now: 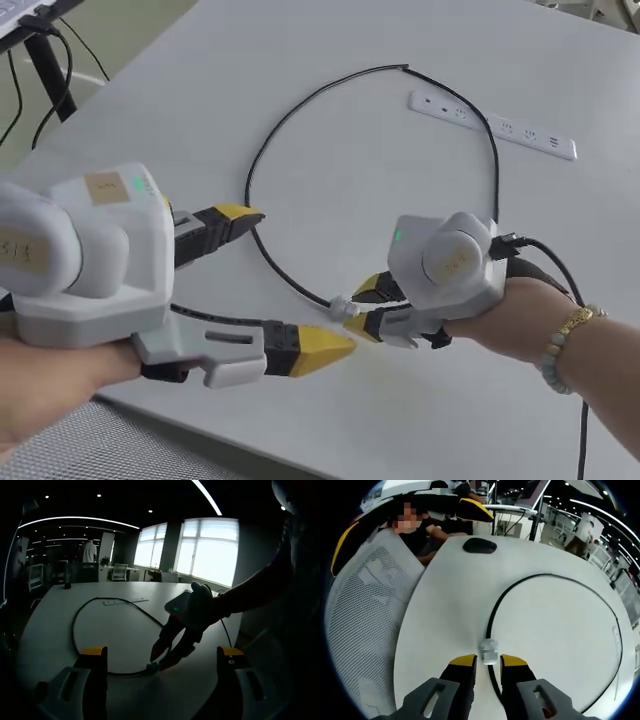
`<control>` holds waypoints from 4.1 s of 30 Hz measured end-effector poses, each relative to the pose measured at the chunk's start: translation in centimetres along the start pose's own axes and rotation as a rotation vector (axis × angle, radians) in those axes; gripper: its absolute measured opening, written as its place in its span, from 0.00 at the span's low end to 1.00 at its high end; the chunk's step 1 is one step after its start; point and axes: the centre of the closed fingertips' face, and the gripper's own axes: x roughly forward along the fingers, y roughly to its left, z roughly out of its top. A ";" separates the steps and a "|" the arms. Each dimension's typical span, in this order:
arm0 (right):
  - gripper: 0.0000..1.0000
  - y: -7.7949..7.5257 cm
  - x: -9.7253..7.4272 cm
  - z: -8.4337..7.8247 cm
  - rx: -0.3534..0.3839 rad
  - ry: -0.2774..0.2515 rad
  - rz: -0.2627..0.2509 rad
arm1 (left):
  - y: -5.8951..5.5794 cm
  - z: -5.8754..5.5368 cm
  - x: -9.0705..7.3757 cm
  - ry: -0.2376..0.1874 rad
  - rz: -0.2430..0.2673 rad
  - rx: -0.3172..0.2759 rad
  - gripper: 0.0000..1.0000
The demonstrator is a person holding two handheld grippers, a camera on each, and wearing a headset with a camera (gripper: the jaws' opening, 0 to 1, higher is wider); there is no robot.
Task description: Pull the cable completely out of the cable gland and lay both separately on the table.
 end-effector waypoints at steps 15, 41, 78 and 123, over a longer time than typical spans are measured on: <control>0.09 0.0 0.6 -0.2 -0.007 0.023 0.010 | 0.2 -0.3 -0.1 0.009 0.004 -0.001 0.91; 0.08 -1.8 -4.3 1.1 0.015 -0.056 -0.072 | -0.5 0.5 0.6 0.026 -0.025 0.036 0.90; 0.09 -1.0 -14.0 2.0 0.103 -0.211 -0.250 | -3.1 3.1 4.1 0.057 -0.225 0.238 0.72; 0.08 0.7 -14.9 4.4 0.065 -0.225 -0.180 | -5.8 3.6 7.6 0.107 -0.534 0.742 0.25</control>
